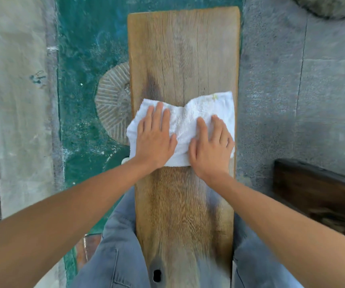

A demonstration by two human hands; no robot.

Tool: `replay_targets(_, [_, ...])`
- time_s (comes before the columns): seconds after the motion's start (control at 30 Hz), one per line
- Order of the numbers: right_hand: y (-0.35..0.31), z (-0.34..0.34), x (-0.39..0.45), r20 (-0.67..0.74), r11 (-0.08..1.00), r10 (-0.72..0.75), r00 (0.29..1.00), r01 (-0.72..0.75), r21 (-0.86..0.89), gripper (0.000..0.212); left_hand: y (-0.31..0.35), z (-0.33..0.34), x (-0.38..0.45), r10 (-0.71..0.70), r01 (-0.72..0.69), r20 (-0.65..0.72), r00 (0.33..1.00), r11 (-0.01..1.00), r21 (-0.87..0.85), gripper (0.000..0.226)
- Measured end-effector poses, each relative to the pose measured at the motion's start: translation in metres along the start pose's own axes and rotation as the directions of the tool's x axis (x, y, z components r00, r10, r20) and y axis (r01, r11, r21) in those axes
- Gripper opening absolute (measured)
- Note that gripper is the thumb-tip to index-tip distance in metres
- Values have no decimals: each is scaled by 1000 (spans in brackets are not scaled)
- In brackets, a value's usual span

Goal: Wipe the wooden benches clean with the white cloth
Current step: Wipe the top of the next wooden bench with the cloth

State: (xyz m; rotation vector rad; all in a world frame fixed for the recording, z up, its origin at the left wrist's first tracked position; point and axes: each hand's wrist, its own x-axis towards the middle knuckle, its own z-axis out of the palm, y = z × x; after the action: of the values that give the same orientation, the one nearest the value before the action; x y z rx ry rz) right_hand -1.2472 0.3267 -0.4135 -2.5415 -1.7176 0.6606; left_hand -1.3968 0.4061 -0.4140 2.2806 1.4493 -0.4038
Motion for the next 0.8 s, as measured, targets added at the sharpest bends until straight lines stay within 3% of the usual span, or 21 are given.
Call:
replay_targets(0.1, [-3, -31, 38, -12, 961, 171, 985, -164, 222, 48, -9, -27, 20, -42, 35, -34, 999, 981, -192, 75])
replay_targets(0.2, [10, -60, 76, 76, 930, 249, 966, -260, 260, 74, -26, -49, 34, -107, 126, 71, 992, 927, -354, 96])
replay_targets(0.27, [23, -74, 92, 225, 934, 228, 947, -278, 225, 84, -31, -61, 36, -123, 187, 188, 975, 905, -381, 82])
replay_targets(0.33, [34, -80, 97, 341, 916, 235, 910, -325, 237, 73, -35, -69, 32, -138, 225, 280, 950, 925, -305, 52])
replay_targets(0.43, [39, -84, 83, 514, 900, 156, 843, -336, 278, 47, -39, -78, 12, -140, 192, 303, 943, 970, -149, 17])
replay_targets(0.57, [43, -98, 36, 454, 819, 177, 873, -386, 424, 10, -40, -103, -17, -63, 139, 241, 968, 940, -312, 22])
replay_targets(0.67, [53, -122, -8, 325, 715, 254, 911, -403, 571, 11, -33, -136, -32, 70, 28, 217, 974, 907, -421, 20])
replay_targets(0.8, [74, -167, -78, 369, 479, 259, 893, -450, 754, 11, -17, -184, -41, 182, -102, 118, 976, 864, -493, 3])
